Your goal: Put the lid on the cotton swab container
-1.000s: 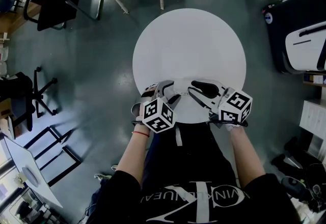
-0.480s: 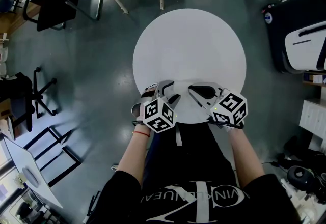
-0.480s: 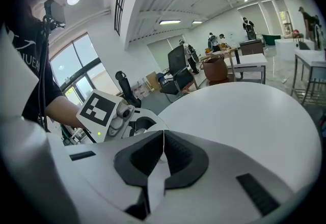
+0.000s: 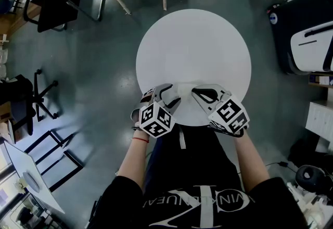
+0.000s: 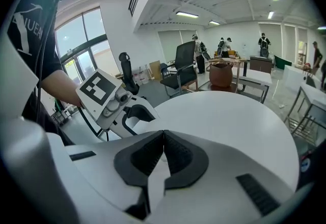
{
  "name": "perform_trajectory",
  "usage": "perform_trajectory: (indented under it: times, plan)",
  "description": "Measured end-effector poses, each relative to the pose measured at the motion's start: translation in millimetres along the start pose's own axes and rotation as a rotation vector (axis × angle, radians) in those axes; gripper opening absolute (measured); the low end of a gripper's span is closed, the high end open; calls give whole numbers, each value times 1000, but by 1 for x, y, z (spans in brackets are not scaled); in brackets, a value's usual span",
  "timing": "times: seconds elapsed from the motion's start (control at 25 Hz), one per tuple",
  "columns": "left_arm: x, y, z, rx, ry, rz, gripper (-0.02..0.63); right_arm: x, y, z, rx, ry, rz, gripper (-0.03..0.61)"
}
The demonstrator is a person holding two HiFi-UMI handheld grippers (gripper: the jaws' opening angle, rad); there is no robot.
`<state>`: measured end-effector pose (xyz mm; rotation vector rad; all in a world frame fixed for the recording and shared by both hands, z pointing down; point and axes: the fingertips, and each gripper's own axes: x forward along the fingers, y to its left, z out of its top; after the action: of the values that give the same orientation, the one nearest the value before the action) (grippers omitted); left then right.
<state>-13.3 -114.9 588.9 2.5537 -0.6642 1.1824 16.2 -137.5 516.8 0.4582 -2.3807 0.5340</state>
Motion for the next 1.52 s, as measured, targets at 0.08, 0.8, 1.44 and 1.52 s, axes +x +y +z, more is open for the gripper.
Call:
perform_trajectory:
  times: [0.08,0.8,1.44,1.52]
  plan:
    - [-9,3,-6,-46,-25,29,222,0,0,0,0,2,-10,3]
    - [-50,7,51,-227,-252,138,8,0,0,-1,-12,6,-66,3]
    - [-35,1,68,-93,-93,122,8,0,-2,-1,-11,35,-83,3]
    - [-35,1,68,-93,-93,122,7,0,-2,-2,-6,37,-79,3]
